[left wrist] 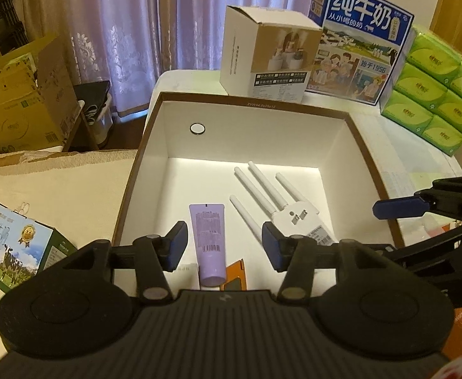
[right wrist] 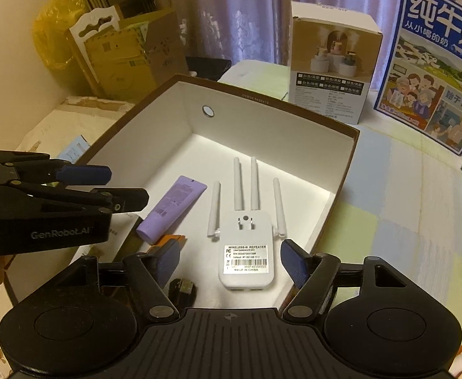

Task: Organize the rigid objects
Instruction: 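Withdraw both tools from the storage box back over the table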

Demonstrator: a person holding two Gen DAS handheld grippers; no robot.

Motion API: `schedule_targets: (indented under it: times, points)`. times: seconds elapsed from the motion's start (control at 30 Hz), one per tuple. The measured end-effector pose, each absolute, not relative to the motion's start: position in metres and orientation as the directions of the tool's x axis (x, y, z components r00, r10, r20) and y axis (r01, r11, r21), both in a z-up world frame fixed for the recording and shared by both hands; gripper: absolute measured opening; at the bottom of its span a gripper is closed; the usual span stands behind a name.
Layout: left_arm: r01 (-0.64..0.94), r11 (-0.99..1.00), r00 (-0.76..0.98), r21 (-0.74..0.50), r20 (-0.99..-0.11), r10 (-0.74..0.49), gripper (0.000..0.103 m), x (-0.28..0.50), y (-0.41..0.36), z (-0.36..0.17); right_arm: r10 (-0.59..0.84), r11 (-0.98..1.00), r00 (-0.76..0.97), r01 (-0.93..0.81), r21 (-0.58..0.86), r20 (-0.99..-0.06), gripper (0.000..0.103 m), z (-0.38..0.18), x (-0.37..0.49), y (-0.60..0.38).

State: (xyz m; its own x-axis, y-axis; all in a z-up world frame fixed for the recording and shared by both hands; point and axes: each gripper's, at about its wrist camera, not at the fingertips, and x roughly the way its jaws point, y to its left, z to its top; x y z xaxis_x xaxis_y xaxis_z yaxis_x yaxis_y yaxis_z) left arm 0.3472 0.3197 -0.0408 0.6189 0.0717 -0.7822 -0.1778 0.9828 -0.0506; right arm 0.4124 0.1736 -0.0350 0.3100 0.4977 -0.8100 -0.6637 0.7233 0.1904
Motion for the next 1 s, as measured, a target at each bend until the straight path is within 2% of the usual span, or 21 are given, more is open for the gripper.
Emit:
schedule_targets:
  times: [0.7, 1.0]
  points:
    - [-0.18, 0.983, 0.667, -0.032, -0.738, 0.098, 0.054, 0.278, 0.28, 0.004, 0.585, 0.737, 0.375, -0.616, 0.278, -0.719, 0.068, 0.009, 0.357, 0.118]
    - [-0.188, 0.982, 0.669, -0.03, -0.736, 0.106, 0.054, 0.241, 0.257, 0.008, 0.587, 0.746, 0.384, -0.599, 0.291, -0.713, 0.068, 0.015, 0.325, 0.089]
